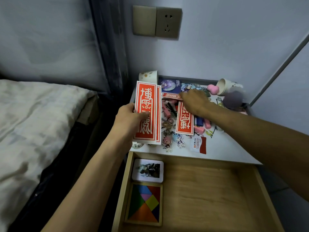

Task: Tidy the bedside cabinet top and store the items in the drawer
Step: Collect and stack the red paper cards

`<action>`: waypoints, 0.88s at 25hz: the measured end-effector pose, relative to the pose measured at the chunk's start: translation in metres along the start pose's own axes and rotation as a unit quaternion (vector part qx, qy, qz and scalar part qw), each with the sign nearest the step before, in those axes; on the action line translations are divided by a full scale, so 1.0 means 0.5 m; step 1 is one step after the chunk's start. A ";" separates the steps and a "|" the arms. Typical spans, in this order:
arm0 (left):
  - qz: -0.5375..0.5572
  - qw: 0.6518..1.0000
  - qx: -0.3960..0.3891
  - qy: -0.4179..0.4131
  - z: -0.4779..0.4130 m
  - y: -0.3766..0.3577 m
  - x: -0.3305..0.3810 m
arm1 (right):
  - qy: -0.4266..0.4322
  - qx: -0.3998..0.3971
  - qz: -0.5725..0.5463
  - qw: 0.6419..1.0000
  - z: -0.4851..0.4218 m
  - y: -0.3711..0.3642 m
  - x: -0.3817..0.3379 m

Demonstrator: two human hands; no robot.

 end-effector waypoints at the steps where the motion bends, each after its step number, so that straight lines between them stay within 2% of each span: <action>1: 0.001 1.000 0.002 0.000 0.000 0.002 0.001 | 0.011 0.020 0.007 1.000 0.003 0.010 -0.001; 3: 0.017 1.000 0.012 0.003 -0.001 0.009 0.002 | -0.004 0.073 -0.083 0.994 0.008 0.031 0.025; 6: 0.062 0.998 0.019 0.018 -0.002 0.011 -0.001 | -0.042 0.138 -0.320 0.936 0.042 0.060 0.082; 8: 0.081 0.996 0.015 0.027 0.000 0.008 -0.004 | -0.055 0.138 -0.378 0.914 0.080 0.056 0.097; 13: 0.102 0.994 0.007 0.033 0.009 -0.003 -0.005 | -0.137 0.044 -0.411 0.900 0.131 0.043 0.107; 14: 0.105 0.994 0.007 0.034 0.010 -0.005 -0.005 | -0.170 0.001 -0.442 0.881 0.125 0.028 0.111; 17: 0.110 0.993 0.005 0.039 0.014 -0.011 -0.004 | -0.276 -0.101 -0.547 0.784 0.128 -0.038 0.106; 22: 0.108 0.994 0.003 0.033 0.015 -0.010 -0.001 | -0.335 -0.118 -0.569 0.742 0.130 -0.100 0.091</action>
Point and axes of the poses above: each hand's wrist, its own z-axis away from the middle knuckle, its own y-axis out of the back of the hand, x = y × z, the point moved 10 cm from there along -z, towards the middle knuckle, and after that the axes turned 1 degree about -z, right-handed, at the moved point
